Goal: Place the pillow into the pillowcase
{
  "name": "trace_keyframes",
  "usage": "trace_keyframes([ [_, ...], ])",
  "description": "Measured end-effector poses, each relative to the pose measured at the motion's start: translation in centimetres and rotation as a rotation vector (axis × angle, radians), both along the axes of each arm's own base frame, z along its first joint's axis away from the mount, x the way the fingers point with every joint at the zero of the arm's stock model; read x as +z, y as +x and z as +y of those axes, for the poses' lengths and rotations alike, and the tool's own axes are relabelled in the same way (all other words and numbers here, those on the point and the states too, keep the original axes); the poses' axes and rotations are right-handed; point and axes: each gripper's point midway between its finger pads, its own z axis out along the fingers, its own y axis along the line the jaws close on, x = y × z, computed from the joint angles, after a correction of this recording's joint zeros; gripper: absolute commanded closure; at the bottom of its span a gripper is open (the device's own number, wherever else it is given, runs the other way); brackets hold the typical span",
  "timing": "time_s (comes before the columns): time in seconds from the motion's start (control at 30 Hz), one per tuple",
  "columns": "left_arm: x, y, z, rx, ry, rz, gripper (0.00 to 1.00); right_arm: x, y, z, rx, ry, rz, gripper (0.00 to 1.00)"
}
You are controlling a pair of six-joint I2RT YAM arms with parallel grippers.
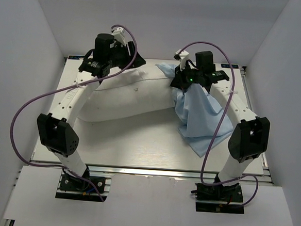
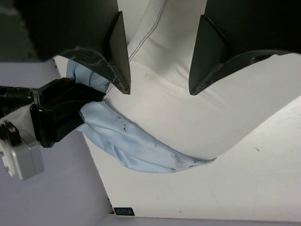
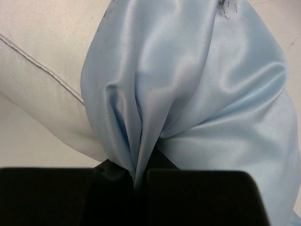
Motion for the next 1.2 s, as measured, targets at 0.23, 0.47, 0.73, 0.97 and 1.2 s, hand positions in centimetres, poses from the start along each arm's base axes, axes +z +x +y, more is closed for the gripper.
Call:
trace_keyframes([
  [0.23, 2.0, -3.0, 1.2, -0.050, 0.181, -0.174, 0.34, -0.4, 2.2, 0.9, 0.020, 0.002, 0.003, 1.00],
  [0.47, -0.3, -9.7, 1.7, -0.133, 0.392, -0.260, 0.29, -1.2, 2.6, 0.8, 0.022, -0.007, 0.038, 1.00],
  [0.73, -2.4, -10.2, 0.6, -0.146, 0.671, -0.343, 0.25, -2.0, 2.7, 0.8, 0.020, -0.017, 0.066, 1.00],
  [0.97, -9.3, -8.8, 0.1, -0.217, 0.928, -0.240, 0.22, -2.3, 2.5, 0.5, 0.015, -0.022, 0.081, 1.00],
  [1.2, -9.8, -7.5, 2.1, -0.110, 1.085, -0.246, 0.52, -2.1, 2.4, 0.7, 0.017, -0.014, 0.086, 1.00],
])
